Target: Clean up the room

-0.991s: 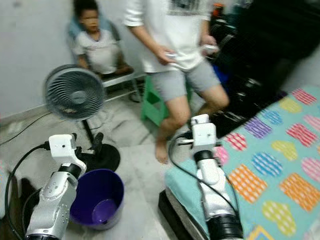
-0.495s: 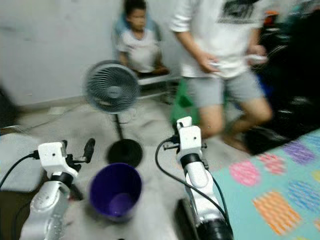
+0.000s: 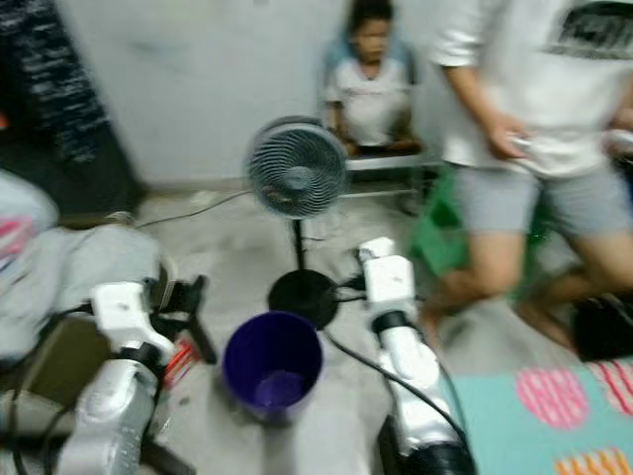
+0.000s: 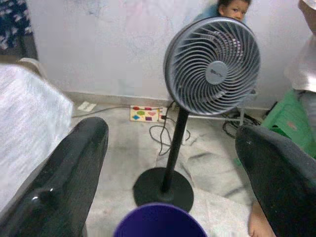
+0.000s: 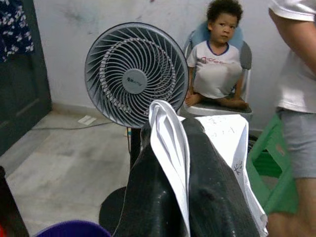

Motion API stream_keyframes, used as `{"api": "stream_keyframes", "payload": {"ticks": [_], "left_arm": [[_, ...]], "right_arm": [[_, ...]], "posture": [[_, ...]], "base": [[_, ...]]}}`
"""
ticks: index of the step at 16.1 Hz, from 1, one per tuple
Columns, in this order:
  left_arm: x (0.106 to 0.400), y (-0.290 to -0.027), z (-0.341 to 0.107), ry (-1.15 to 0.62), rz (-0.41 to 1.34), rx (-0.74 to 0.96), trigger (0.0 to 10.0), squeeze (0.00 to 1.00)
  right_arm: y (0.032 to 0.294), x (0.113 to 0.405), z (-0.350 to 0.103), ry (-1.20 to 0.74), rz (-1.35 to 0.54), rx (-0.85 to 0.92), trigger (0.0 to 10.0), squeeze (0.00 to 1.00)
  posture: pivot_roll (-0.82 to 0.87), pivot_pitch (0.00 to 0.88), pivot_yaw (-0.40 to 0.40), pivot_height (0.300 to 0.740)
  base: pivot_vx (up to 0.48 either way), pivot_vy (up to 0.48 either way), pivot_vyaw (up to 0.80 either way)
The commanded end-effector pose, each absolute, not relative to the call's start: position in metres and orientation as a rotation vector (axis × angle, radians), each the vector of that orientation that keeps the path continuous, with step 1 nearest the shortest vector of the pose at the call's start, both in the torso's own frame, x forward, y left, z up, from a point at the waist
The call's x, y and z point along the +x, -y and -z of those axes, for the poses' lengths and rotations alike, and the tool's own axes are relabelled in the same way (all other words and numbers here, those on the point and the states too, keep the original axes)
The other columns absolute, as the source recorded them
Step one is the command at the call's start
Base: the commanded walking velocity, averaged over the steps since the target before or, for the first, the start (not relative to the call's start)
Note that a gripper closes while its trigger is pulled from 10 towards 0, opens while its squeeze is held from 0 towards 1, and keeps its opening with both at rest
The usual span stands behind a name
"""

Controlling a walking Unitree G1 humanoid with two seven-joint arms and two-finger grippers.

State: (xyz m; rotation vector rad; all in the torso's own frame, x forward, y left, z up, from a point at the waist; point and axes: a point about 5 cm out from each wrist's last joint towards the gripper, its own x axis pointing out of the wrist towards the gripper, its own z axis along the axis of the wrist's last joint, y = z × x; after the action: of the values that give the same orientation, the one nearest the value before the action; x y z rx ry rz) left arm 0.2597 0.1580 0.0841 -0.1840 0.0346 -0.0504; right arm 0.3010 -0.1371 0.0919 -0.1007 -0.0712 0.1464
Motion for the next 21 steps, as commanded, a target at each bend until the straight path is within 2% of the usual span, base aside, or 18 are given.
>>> {"api": "stream_keyframes", "payload": {"ticks": [1, 2, 13, 16, 21], "left_arm": [[0.2606, -0.164, -0.0876, -0.022, 0.041, -0.174, 10.0, 0.0], [0.2603, -0.1638, -0.0878, -0.022, 0.041, -0.176, 10.0, 0.0], [0.2574, -0.1596, -0.093, -0.006, 0.092, -0.226, 10.0, 0.0], [0.258, -0.1592, -0.0945, -0.005, 0.104, -0.231, 10.0, 0.0], [0.2584, -0.1574, -0.0951, -0.007, 0.113, -0.237, 10.0, 0.0]], "right_arm": [[0.1295, 0.3028, -0.0984, 0.092, -0.168, -0.085, 10.0, 0.0], [0.1296, 0.3025, -0.0984, 0.091, -0.171, -0.087, 10.0, 0.0], [0.1242, 0.3029, -0.102, 0.102, -0.193, -0.049, 10.0, 0.0], [0.1222, 0.3024, -0.1028, 0.108, -0.208, -0.05, 10.0, 0.0], [0.1214, 0.3028, -0.1027, 0.107, -0.208, -0.046, 10.0, 0.0]], "posture": [[-0.02, 0.025, -0.03, 0.74], [-0.02, 0.025, -0.03, 0.74], [-0.02, 0.043, -0.025, 0.74], [-0.02, 0.049, -0.023, 0.74], [-0.02, 0.05, -0.019, 0.74]], "base": [[0.0, 0.0, 0.8], [0.0, 0.0, 0.8], [0.0, 0.0, 0.0], [0.269, 0.0, 0.0], [0.287, 0.0, 0.66]]}}
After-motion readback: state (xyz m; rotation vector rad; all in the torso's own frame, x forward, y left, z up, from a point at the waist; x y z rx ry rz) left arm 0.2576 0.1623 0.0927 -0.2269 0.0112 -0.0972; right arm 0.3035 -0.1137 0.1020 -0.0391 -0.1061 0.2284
